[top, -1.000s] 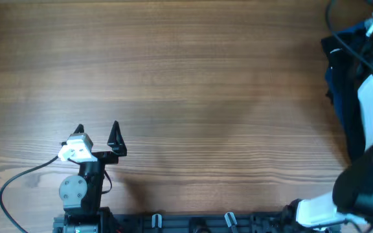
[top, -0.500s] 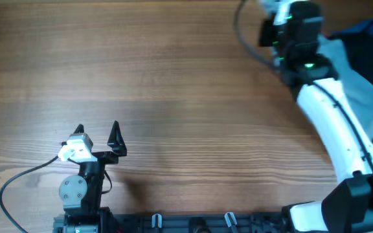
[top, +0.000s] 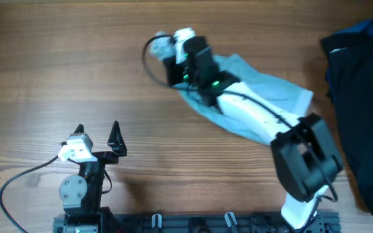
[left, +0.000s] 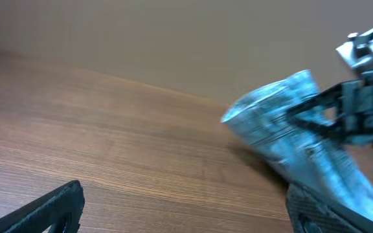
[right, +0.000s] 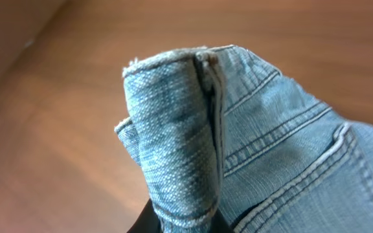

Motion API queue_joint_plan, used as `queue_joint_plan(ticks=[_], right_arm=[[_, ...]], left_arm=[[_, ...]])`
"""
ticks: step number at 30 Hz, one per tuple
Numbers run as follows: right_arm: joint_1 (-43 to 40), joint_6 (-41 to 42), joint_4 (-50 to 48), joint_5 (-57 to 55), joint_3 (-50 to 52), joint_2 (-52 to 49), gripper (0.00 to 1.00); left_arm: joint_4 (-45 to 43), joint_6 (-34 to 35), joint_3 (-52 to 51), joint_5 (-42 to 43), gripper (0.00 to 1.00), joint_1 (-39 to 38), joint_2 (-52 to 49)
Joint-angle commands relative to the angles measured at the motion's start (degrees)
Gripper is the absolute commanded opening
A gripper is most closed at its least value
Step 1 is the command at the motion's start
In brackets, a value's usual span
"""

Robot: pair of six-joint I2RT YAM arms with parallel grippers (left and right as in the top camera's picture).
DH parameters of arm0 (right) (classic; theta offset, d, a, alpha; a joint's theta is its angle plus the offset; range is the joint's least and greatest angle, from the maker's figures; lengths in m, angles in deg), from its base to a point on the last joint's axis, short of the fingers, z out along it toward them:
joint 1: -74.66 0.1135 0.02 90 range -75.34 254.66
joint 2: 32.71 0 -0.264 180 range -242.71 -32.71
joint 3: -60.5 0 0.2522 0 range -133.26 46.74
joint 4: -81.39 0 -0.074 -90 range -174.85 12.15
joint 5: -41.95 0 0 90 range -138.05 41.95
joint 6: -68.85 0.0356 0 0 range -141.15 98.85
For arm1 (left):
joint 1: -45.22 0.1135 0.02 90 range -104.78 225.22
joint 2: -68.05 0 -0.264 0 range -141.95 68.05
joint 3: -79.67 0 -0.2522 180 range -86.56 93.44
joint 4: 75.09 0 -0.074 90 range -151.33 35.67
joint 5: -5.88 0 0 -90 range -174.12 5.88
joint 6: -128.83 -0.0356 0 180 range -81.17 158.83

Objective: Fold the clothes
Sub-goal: 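Drag the shorts leftward and lay them flat on the table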

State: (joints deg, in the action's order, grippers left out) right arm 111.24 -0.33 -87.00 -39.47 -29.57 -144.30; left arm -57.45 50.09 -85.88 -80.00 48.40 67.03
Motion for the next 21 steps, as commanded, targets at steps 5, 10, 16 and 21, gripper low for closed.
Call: queue_joint_plan(ticks=[5, 10, 16, 21], right_arm=[[9.55, 6.36, -3.50, 3.54, -1.03, -1.68, 0.31], [8.92, 6.32, -3.65, 3.52, -1.05, -1.27, 0.82], [1.70, 6.47, 1.90, 1.16, -1.05, 6.99, 0.82], [-12.39, 11.30, 25.99, -5.70, -1.05, 19.37, 0.84]], left_arm=[[0.22, -0.52, -0.37, -0.37, 1.00, 0.52, 0.24], [0.22, -0.52, -0.37, -0.37, 1.00, 0.52, 0.24], [0.22, -0.52, -0.37, -0.37, 1.00, 0.52, 0.24], [0.22, -0.52, -0.37, -0.37, 1.00, 0.52, 0.24]])
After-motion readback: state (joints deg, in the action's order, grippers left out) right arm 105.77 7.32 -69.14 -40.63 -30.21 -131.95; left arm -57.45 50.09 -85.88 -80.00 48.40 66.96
